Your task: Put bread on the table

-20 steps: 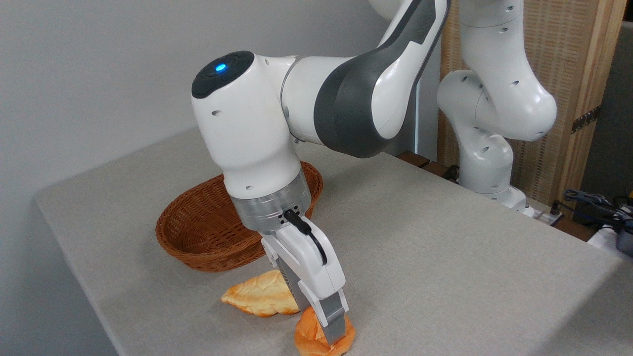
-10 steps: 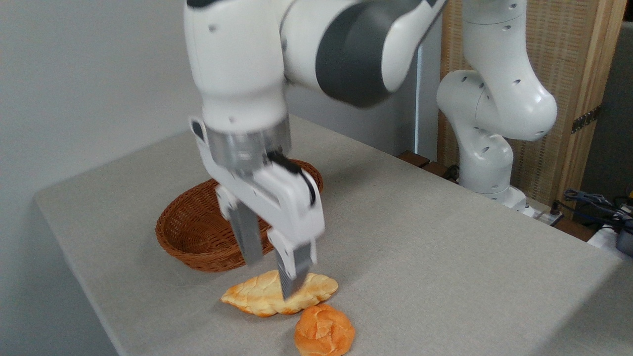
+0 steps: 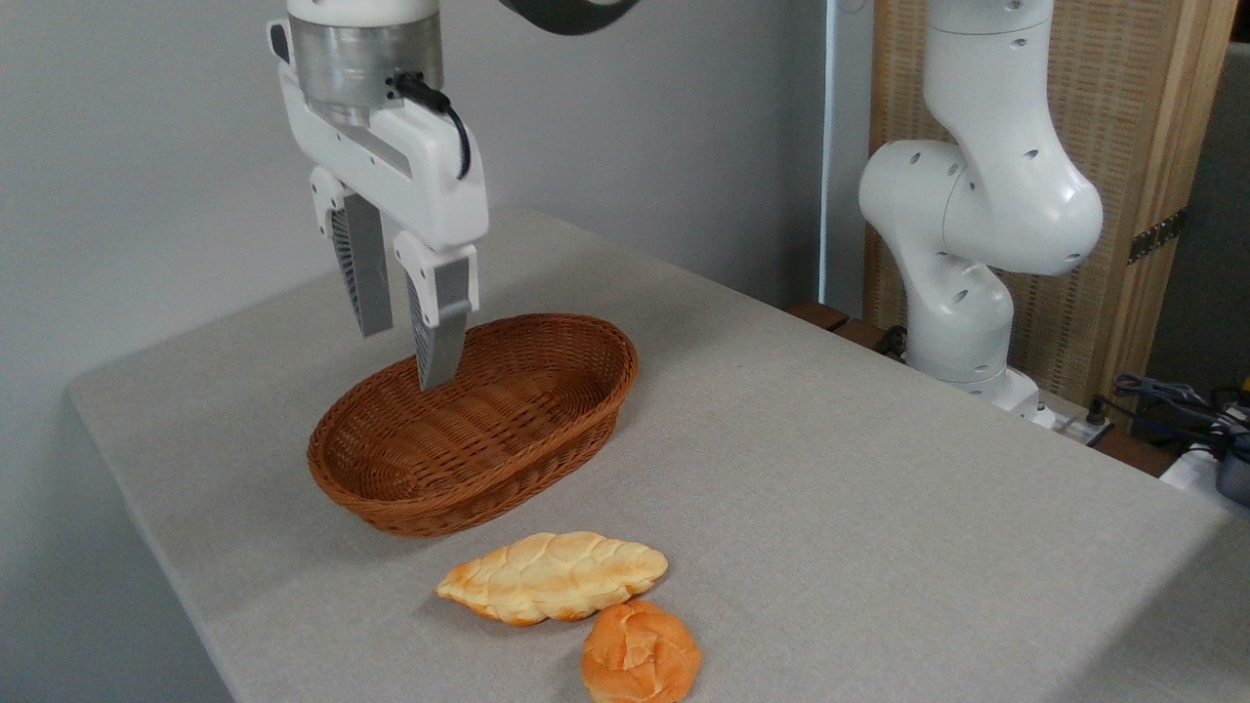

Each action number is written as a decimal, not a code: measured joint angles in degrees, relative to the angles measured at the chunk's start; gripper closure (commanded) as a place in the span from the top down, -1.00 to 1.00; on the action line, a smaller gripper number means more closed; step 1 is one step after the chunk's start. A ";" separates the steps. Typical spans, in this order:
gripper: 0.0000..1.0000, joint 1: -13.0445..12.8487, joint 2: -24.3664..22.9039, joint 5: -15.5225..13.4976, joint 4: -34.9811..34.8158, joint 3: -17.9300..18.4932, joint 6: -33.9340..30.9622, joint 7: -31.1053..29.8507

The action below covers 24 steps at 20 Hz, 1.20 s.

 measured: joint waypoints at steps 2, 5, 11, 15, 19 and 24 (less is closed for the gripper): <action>1.00 -0.29 -0.04 0.00 -0.47 -0.85 -0.16 -0.11; 1.00 -0.26 -0.08 0.00 -1.04 -0.61 -0.16 -0.11; 1.00 -3.90 -2.01 0.01 -2.00 5.03 -1.75 0.04; 1.00 -4.27 -2.37 0.01 -1.81 5.43 -2.47 -0.02; 1.00 -4.45 -2.73 0.01 -0.70 5.75 -4.68 -0.21; 1.00 -4.50 -2.79 2.84 -0.22 5.84 -5.90 -1.20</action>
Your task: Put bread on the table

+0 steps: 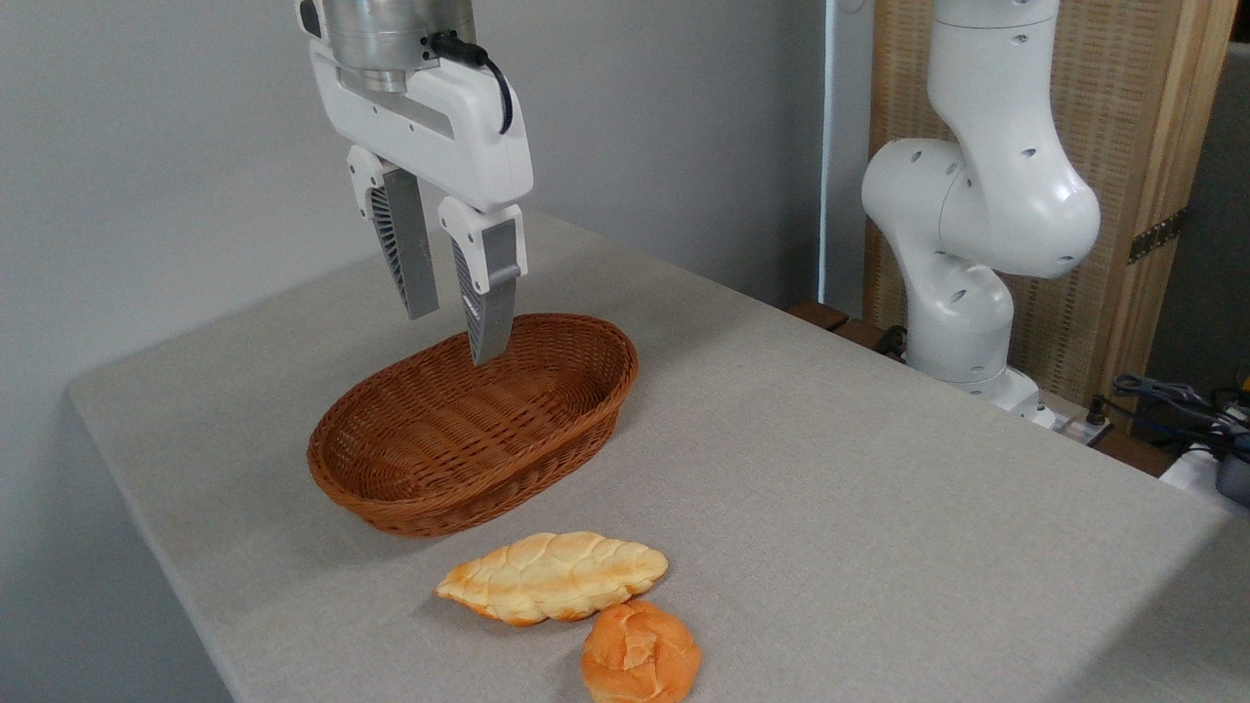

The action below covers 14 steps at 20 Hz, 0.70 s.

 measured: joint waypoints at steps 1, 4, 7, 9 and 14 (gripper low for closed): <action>1.00 -0.02 0.00 0.13 0.01 0.00 -0.01 -0.05; 1.00 -0.15 0.02 1.15 0.01 0.00 -0.15 -0.06; 1.00 -0.91 0.19 1.92 0.01 0.00 -1.06 -0.73; 1.00 -1.20 0.30 2.17 0.01 0.00 -1.11 -1.30; 1.00 -1.26 0.37 2.21 0.01 0.06 -1.13 -1.32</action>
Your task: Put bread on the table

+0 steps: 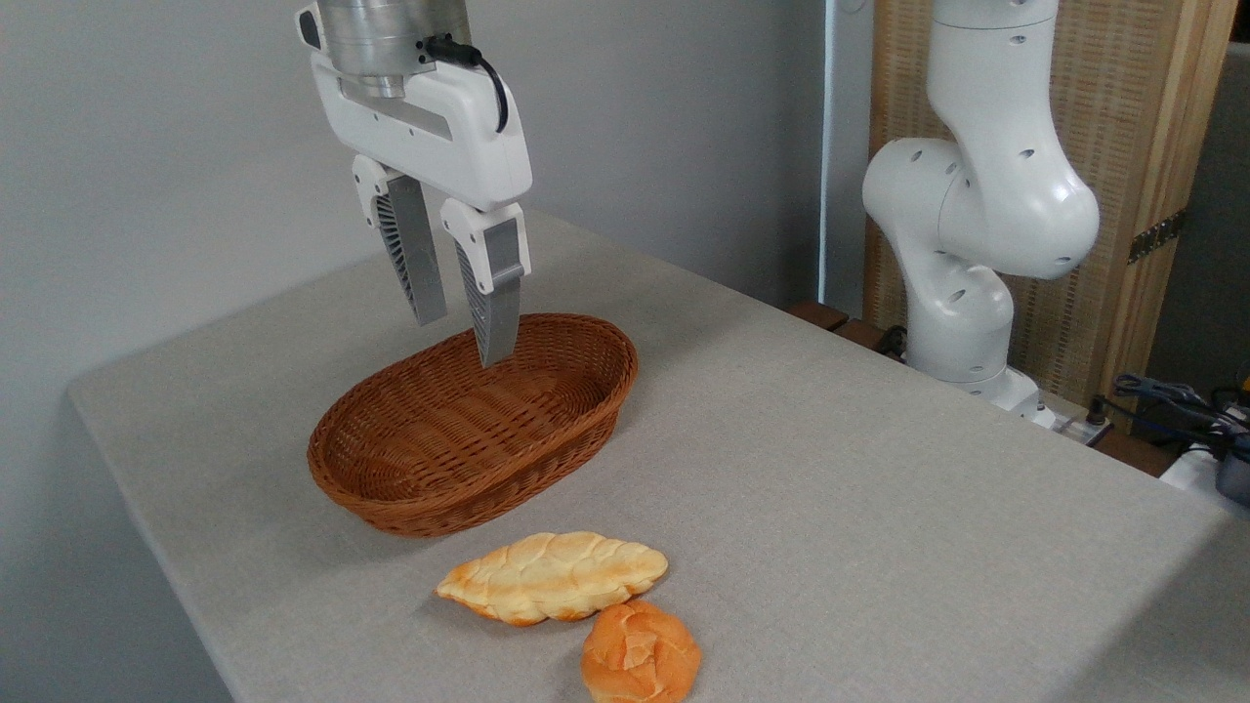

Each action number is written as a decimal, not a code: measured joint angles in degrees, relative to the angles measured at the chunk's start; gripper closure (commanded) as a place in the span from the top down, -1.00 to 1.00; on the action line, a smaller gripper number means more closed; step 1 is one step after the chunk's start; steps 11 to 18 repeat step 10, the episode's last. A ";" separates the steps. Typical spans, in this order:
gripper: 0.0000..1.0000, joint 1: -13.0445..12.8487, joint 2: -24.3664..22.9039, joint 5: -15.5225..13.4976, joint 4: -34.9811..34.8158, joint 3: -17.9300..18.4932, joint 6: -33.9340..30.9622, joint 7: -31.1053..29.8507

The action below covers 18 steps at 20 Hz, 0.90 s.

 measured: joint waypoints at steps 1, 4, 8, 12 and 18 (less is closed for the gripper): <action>1.00 0.00 0.00 0.00 0.00 0.03 0.00 0.00; 1.00 -0.01 0.00 0.00 0.01 0.19 0.00 -0.02; 1.00 -1.63 -0.10 0.00 0.03 2.83 0.00 -0.03; 1.00 -2.15 -0.12 0.00 0.03 3.42 0.00 -0.03; 1.00 -2.15 -0.12 0.00 0.03 3.42 0.00 -0.03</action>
